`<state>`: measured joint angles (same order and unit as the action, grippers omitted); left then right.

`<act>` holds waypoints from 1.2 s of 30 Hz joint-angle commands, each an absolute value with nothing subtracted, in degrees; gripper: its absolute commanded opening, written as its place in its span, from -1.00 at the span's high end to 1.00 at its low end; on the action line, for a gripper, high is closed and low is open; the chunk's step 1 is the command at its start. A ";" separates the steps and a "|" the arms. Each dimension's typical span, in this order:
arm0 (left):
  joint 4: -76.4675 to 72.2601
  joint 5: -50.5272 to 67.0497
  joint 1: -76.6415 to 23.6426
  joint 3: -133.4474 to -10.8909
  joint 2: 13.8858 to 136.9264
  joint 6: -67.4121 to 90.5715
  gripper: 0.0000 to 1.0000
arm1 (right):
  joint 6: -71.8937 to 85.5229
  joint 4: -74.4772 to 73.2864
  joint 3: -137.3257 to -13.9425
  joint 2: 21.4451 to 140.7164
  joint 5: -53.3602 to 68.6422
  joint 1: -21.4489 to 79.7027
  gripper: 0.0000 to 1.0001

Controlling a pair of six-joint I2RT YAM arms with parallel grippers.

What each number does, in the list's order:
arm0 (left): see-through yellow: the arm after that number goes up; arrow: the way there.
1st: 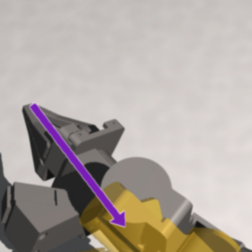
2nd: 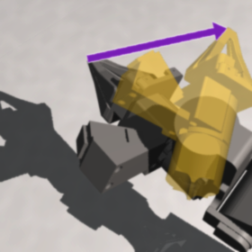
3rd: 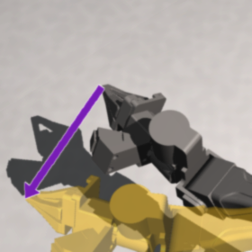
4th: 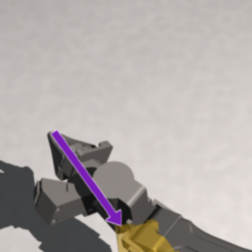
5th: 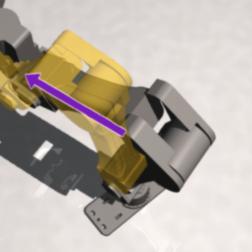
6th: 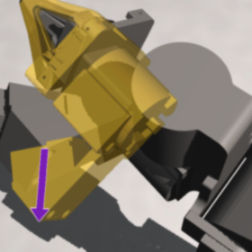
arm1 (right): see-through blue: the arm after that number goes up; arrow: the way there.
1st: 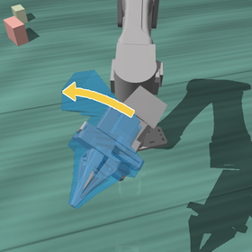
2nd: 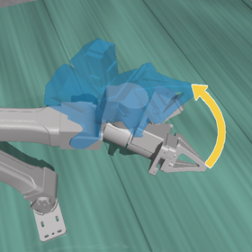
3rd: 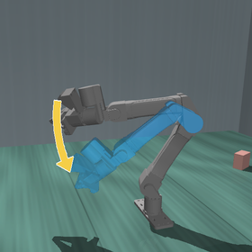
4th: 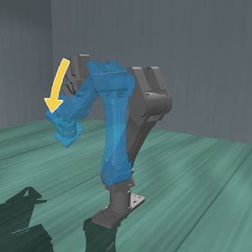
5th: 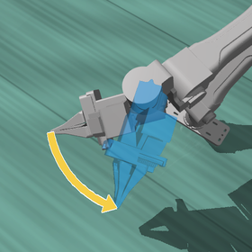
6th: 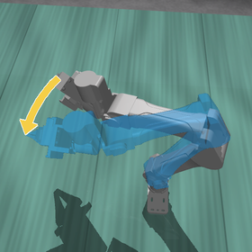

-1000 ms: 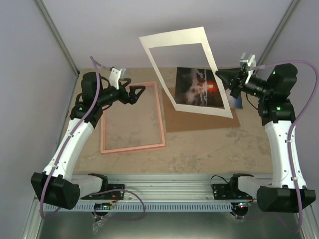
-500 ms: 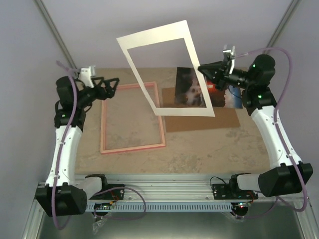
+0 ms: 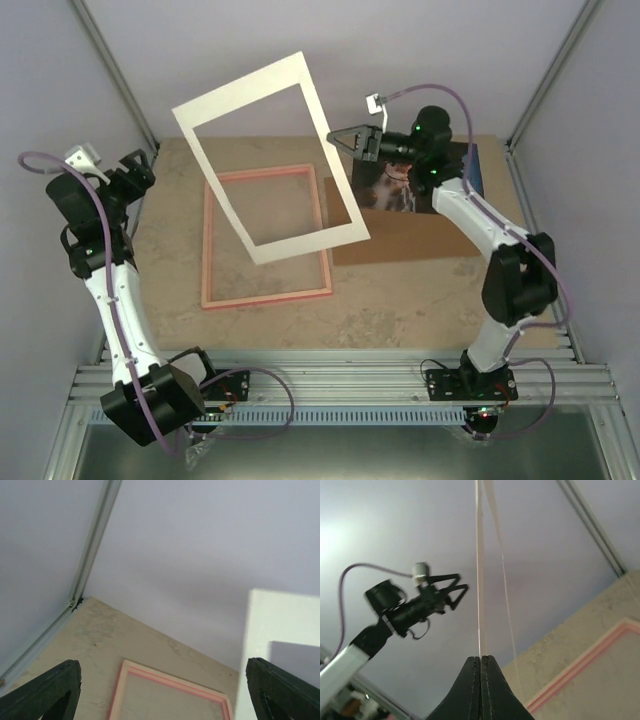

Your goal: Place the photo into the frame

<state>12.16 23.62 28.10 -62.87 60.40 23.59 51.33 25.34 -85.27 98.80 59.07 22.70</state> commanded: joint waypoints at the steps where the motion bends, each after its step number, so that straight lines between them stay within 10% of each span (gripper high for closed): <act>1: 13.84 21.54 29.45 -64.06 59.18 22.75 -0.84 | 65.71 28.51 -85.53 105.25 54.43 22.60 0.99; 36: 17.81 19.47 29.49 -61.73 65.90 14.48 -0.82 | 89.22 32.87 -73.79 125.59 40.85 26.83 0.99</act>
<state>17.63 19.57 29.17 -61.58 65.17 15.07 84.95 27.46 -75.79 124.70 42.30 25.10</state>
